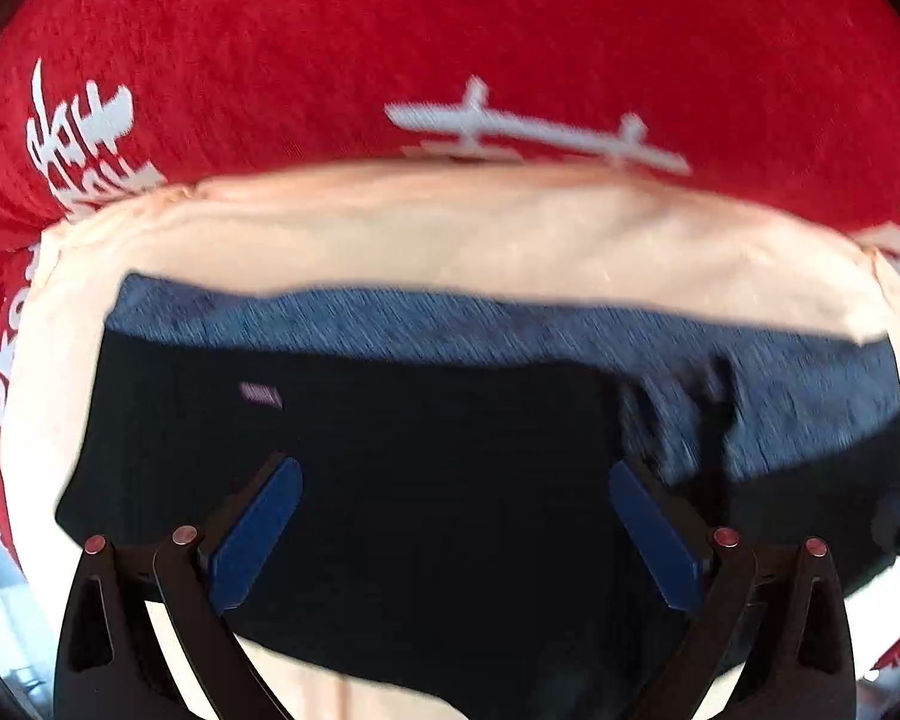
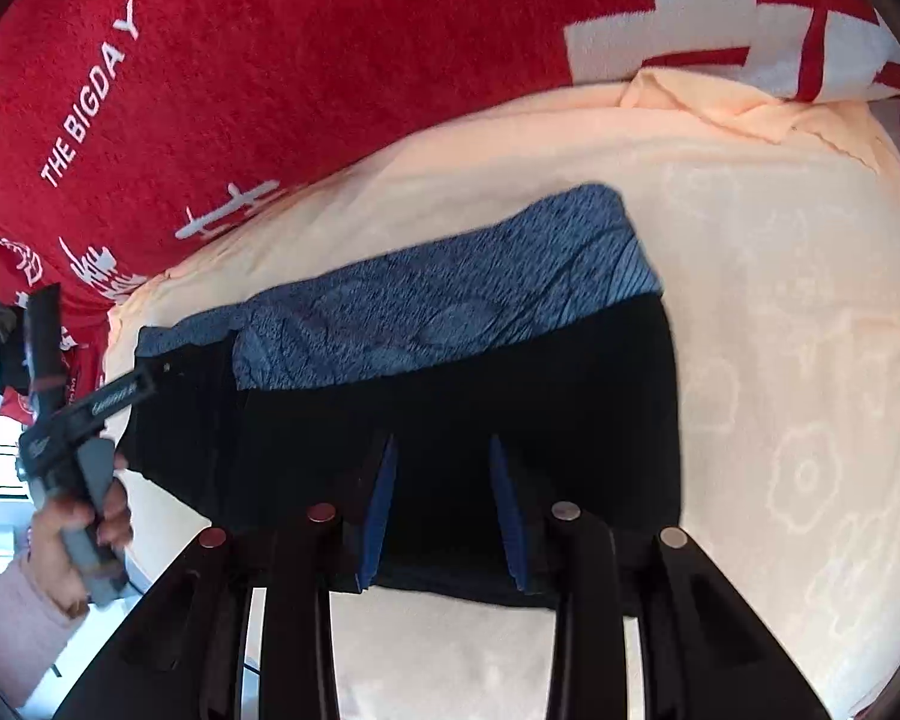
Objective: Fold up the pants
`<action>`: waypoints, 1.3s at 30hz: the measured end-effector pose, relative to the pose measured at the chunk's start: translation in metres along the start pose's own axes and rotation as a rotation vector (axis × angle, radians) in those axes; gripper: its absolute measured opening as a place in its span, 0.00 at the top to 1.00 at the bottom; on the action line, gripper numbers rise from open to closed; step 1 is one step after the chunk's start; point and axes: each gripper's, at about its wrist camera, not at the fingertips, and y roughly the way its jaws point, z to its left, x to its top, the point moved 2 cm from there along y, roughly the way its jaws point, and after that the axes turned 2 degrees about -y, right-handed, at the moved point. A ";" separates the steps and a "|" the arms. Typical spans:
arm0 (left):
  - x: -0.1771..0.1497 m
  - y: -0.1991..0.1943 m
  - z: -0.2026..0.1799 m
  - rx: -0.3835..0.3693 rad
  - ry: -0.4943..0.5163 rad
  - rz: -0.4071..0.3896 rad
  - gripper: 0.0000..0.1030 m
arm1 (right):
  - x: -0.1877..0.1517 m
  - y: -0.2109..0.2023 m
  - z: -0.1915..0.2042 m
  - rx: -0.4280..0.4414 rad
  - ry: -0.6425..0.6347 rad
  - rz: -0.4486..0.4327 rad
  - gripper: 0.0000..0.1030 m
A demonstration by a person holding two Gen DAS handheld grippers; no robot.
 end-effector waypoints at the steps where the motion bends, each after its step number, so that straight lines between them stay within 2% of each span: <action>1: -0.007 0.002 -0.001 -0.010 -0.002 0.016 0.00 | -0.002 0.001 0.005 -0.008 -0.016 0.009 0.65; 3: -0.021 0.003 -0.005 -0.020 -0.007 0.034 0.00 | -0.004 0.006 0.017 -0.025 -0.044 0.017 0.65; 7: -0.035 0.002 -0.009 -0.027 -0.001 0.057 0.00 | -0.005 0.008 0.029 -0.044 -0.066 0.030 0.55; 16: -0.047 0.009 0.004 -0.035 -0.020 0.071 0.00 | -0.006 0.019 0.049 -0.067 -0.103 0.044 0.55; 19: -0.049 0.011 0.013 -0.041 -0.033 0.073 0.00 | -0.018 0.037 0.053 -0.107 -0.119 0.103 0.55; 22: -0.053 0.005 0.016 -0.049 -0.052 0.071 0.00 | -0.030 0.037 0.061 -0.115 -0.154 0.104 0.55; 31: -0.081 0.010 0.069 -0.078 -0.119 0.087 0.00 | -0.047 0.028 0.090 -0.138 -0.224 0.133 0.54; 33: -0.092 0.015 0.088 -0.085 -0.136 0.095 0.00 | -0.052 0.030 0.100 -0.128 -0.234 0.148 0.54; 35: -0.094 0.007 0.083 -0.094 -0.159 0.102 0.00 | -0.058 0.035 0.111 -0.133 -0.253 0.164 0.54; 39: -0.108 0.015 0.114 -0.107 -0.230 0.130 0.00 | -0.069 0.047 0.136 -0.142 -0.305 0.193 0.54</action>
